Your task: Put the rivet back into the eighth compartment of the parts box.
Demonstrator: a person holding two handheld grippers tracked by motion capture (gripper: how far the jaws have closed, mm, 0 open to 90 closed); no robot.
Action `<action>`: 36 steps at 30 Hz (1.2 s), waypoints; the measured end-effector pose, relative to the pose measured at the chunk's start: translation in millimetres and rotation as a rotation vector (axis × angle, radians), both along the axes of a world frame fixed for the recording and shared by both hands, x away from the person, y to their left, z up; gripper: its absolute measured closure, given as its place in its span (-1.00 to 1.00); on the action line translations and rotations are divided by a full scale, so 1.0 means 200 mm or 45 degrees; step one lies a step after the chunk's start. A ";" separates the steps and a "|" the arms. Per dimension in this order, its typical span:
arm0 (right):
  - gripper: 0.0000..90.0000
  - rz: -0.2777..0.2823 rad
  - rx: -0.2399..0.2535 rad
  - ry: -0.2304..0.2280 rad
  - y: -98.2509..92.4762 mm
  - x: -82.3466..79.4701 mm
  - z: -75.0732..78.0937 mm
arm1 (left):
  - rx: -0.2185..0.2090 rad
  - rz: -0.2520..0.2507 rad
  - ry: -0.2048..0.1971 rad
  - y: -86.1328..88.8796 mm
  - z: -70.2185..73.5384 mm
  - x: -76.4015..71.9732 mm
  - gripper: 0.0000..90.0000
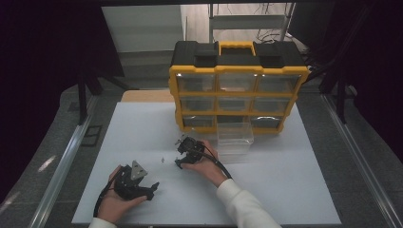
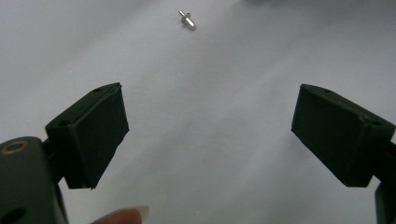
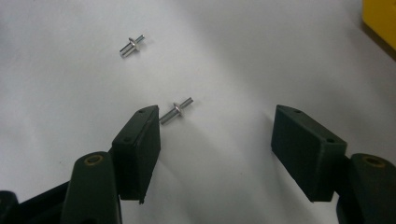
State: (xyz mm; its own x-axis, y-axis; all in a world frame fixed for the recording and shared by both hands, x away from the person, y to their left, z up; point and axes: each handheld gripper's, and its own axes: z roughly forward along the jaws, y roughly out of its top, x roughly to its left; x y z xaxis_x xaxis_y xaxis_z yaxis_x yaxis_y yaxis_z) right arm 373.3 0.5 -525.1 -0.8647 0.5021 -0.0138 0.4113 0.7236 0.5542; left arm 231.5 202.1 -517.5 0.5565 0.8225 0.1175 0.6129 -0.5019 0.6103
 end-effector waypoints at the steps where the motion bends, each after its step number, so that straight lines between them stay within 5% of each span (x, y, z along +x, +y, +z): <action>1: -0.26 0.000 -0.001 0.000 0.00 0.00 0.00 | 0.000 0.000 0.000 0.00 0.00 0.00 -0.76; 36: -0.22 -0.001 -0.013 -0.002 0.06 0.00 0.02 | -0.002 0.003 -0.006 0.00 0.00 0.00 -0.75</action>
State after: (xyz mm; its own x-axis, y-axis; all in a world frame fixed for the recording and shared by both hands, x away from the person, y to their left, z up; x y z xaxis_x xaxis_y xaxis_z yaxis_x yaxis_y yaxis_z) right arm 374.0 12.0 -521.4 -0.8644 0.5023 -0.0205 0.4107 0.7292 0.5473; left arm 231.4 201.8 -516.8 0.5543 0.8238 0.1190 0.6112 -0.4998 0.6137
